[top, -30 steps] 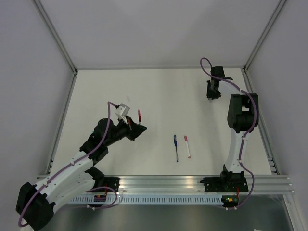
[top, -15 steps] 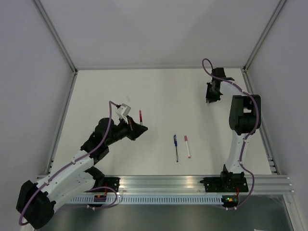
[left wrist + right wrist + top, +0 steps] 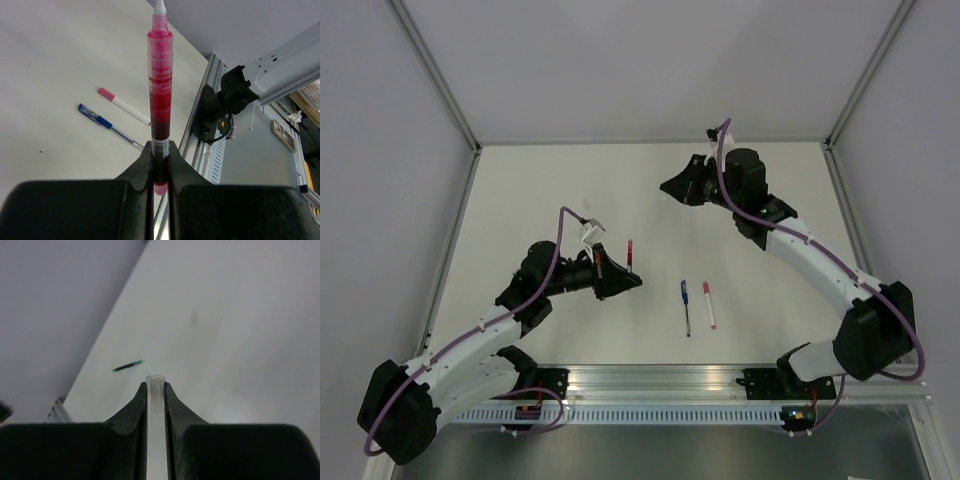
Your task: Insert the pens into the pen caps
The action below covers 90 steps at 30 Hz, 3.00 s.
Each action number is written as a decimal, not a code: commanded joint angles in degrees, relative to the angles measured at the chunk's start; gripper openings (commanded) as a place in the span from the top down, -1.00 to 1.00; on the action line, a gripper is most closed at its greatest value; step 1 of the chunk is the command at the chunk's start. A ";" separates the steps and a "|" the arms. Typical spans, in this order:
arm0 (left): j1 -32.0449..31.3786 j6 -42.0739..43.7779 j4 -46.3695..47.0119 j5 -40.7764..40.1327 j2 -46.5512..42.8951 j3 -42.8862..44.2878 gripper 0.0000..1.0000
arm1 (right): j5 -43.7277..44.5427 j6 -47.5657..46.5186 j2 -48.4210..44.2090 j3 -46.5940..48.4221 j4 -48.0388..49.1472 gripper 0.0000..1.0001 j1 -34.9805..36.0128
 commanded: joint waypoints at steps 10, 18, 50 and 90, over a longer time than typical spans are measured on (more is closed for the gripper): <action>-0.19 -0.69 7.59 4.93 -6.14 -1.02 0.95 | 12.82 1.95 -18.51 -6.94 15.89 1.00 25.39; -0.19 -2.80 15.85 8.80 -10.80 -4.37 0.95 | 13.60 1.43 -20.71 -11.44 21.51 1.00 31.37; -0.11 -2.54 17.00 10.03 -10.72 -5.08 0.95 | 14.30 1.43 -22.20 -15.66 32.95 1.00 35.85; -0.19 -2.01 16.12 8.63 -10.72 -5.17 0.95 | 15.97 -2.26 -23.79 -15.57 29.00 1.00 36.29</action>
